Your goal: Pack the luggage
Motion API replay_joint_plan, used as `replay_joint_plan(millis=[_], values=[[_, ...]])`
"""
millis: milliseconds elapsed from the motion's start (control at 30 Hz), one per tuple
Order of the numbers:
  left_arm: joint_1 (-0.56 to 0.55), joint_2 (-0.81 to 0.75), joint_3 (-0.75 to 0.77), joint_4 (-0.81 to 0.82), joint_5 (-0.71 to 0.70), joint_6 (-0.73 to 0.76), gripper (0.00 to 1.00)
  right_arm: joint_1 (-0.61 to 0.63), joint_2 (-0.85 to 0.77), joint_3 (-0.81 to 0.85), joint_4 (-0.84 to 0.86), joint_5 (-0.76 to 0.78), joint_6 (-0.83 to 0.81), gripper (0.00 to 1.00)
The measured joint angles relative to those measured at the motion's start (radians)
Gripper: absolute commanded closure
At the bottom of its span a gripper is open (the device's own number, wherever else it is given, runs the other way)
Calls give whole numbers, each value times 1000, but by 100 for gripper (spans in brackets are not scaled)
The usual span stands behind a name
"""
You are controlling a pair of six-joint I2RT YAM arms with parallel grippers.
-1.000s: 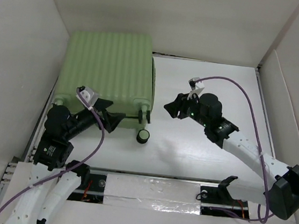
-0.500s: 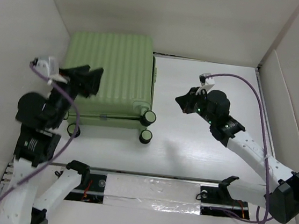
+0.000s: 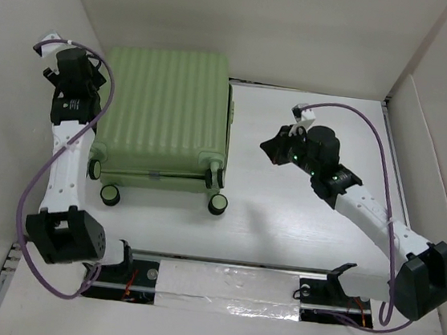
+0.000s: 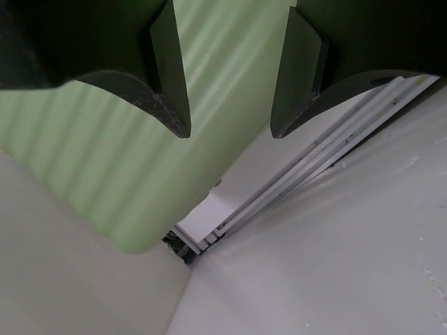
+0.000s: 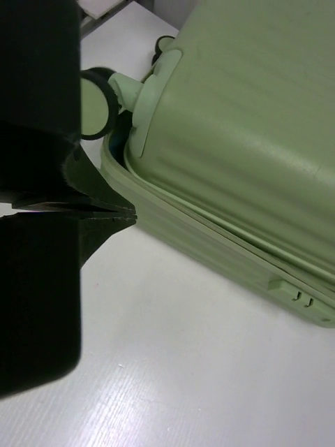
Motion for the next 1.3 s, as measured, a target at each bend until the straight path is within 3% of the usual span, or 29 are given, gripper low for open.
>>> replay_joint_plan(millis=[133, 367, 567, 933, 1133, 1300], values=[[43, 109, 97, -7, 14, -40, 54, -21, 50, 55, 0, -15, -4, 85], [249, 327, 287, -24, 98, -80, 55, -32, 189, 147, 2, -14, -6, 76], [248, 445, 273, -26, 159, -76, 55, -27, 319, 204, 1, 9, 0, 75], [204, 473, 21, 119, 189, -77, 55, 56, 504, 312, 31, 62, 10, 73], [196, 390, -242, 269, 198, -149, 55, 86, 558, 317, 46, 101, 35, 72], [83, 307, -327, 287, 117, -183, 55, 64, 554, 312, 35, 197, 19, 72]])
